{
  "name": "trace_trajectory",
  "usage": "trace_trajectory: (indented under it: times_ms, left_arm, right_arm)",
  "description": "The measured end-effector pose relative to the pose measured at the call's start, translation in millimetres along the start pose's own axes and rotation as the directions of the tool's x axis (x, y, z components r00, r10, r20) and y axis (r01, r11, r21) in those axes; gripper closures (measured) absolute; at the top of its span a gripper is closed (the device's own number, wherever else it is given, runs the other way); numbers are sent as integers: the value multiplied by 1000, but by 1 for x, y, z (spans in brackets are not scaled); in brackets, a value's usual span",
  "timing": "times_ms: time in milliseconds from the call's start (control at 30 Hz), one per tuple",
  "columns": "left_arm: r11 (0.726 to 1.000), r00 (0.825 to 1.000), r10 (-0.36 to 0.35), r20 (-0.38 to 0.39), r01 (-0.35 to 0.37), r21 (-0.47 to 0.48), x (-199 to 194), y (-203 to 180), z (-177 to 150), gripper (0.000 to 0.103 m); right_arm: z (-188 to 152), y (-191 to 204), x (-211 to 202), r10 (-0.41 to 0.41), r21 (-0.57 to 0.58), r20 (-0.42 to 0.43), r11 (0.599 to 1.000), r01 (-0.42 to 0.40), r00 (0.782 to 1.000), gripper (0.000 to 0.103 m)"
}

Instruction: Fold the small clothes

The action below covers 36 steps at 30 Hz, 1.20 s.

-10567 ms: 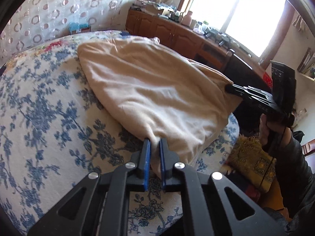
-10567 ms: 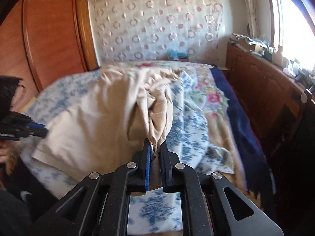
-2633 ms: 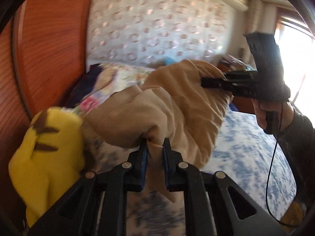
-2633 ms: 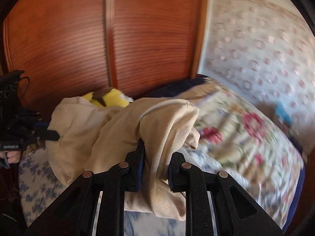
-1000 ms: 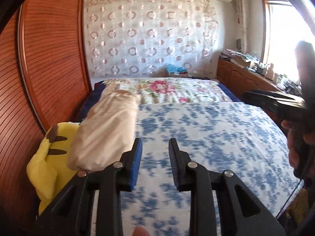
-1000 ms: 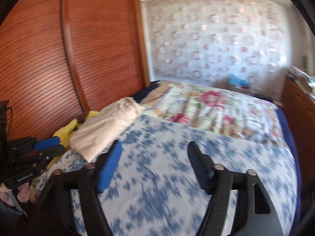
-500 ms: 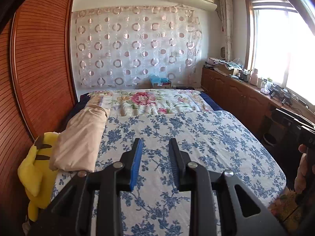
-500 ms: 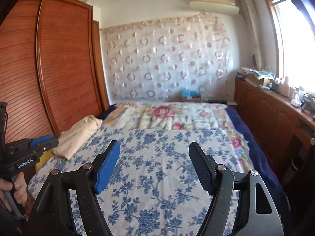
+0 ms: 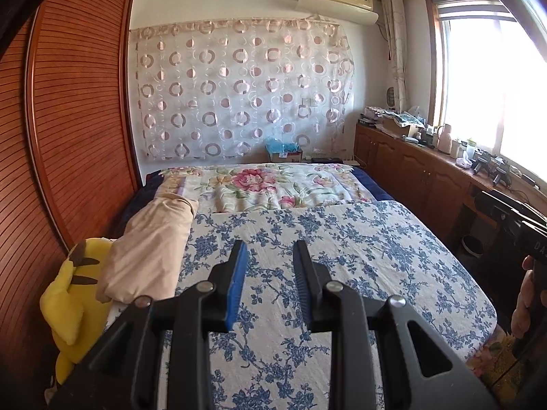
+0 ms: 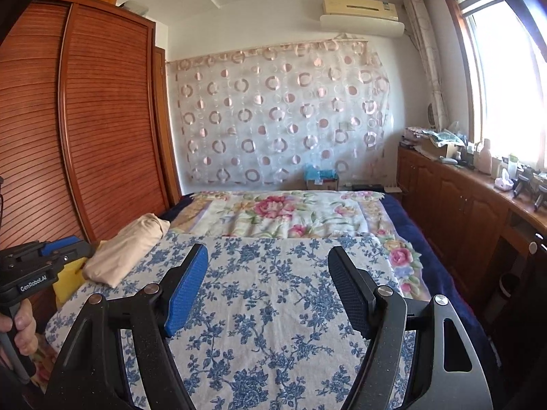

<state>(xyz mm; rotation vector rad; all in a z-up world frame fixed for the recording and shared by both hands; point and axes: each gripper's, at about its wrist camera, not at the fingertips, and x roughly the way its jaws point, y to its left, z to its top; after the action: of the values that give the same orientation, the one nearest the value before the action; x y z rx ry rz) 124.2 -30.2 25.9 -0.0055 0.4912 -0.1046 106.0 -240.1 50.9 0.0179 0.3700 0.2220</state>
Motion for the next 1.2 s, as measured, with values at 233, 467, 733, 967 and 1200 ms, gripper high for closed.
trace_trajectory:
  times_ms: [233, 467, 733, 967, 1200]
  left_arm:
    - [1000, 1000, 1, 2, -1, 1, 0, 1, 1, 78]
    - [1000, 1000, 4, 11, -4, -2, -3, 6, 3, 78]
    - [1000, 1000, 5, 12, -5, -2, -4, 6, 3, 78]
    - [1000, 1000, 5, 12, -5, -1, -4, 6, 2, 78]
    - [1000, 1000, 6, 13, -5, -1, -6, 6, 3, 78]
  right_arm:
    - [0, -1, -1, -2, 3, 0, 1000, 2, 1000, 29]
    - [1, 1, -2, -6, -1, 3, 1000, 6, 1000, 28]
    - [1, -1, -1, -5, 2, 1, 1000, 5, 1000, 28]
    - [0, -1, -1, -5, 0, 3, 1000, 5, 1000, 28]
    - [0, -1, -1, -6, -1, 5, 1000, 6, 1000, 29]
